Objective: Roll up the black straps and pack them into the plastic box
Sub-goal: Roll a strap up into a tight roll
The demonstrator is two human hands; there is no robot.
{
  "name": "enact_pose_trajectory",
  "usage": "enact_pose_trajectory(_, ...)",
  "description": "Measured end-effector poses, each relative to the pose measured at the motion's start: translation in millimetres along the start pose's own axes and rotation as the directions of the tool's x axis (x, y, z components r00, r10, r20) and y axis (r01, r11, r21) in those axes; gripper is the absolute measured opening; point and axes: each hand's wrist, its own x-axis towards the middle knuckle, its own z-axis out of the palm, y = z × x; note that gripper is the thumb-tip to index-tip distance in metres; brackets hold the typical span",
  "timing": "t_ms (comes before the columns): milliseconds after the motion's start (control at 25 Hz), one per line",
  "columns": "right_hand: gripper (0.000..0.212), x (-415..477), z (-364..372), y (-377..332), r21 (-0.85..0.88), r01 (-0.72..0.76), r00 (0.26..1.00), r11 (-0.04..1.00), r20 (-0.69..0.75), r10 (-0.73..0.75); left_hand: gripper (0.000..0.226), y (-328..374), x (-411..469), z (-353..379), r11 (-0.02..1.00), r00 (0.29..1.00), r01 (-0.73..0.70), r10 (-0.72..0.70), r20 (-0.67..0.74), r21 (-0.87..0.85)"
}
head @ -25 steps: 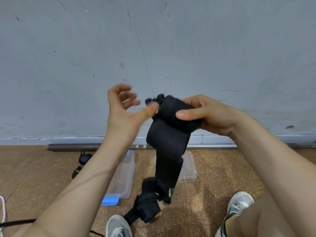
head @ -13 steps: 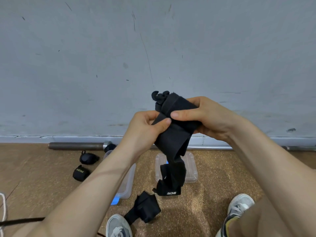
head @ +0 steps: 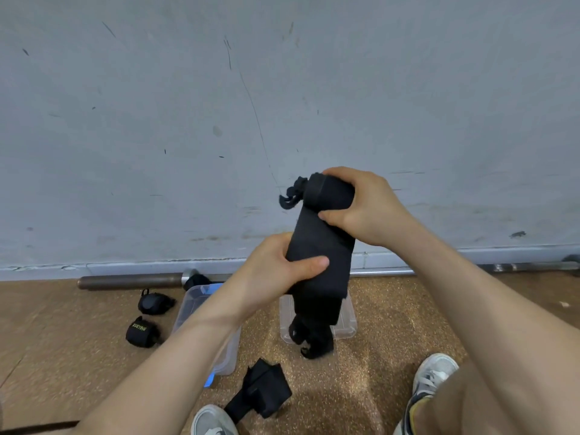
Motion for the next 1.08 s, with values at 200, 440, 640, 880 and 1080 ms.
enact_pose_trajectory(200, 0.053, 4, -5, 5, 0.085, 0.102, 0.986, 0.991, -0.143, -0.089, 0.024, -2, -5, -7, 0.993, 0.997, 0.006, -0.016, 0.081, 0.119)
enact_pose_trajectory(440, 0.048, 7, 8, 23, -0.243, 0.192, 0.936, 0.951, -0.245, -0.251, 0.014, 3, -10, 1, 0.978, 1.000, 0.020, -0.021, 0.004, 0.210)
enact_pose_trajectory(640, 0.051, 8, 7, 26, -0.346, 0.160, 0.888, 0.925, -0.359, -0.288, 0.020, -4, -13, 0, 0.979, 0.976, 0.199, -0.202, 0.077, 0.046)
enact_pose_trajectory(880, 0.048, 6, -29, 11, 0.141, -0.050, 0.997, 0.989, -0.045, 0.057, 0.019, -53, 1, -17, 0.934, 0.941, 0.314, -0.330, 0.072, 0.174)
enact_pose_trajectory(1080, 0.037, 0, -35, 3, 0.422, -0.121, 0.990, 0.899, 0.122, 0.075, 0.026, -83, 15, -14, 0.942, 0.939, 0.331, -0.334, 0.085, 0.047)
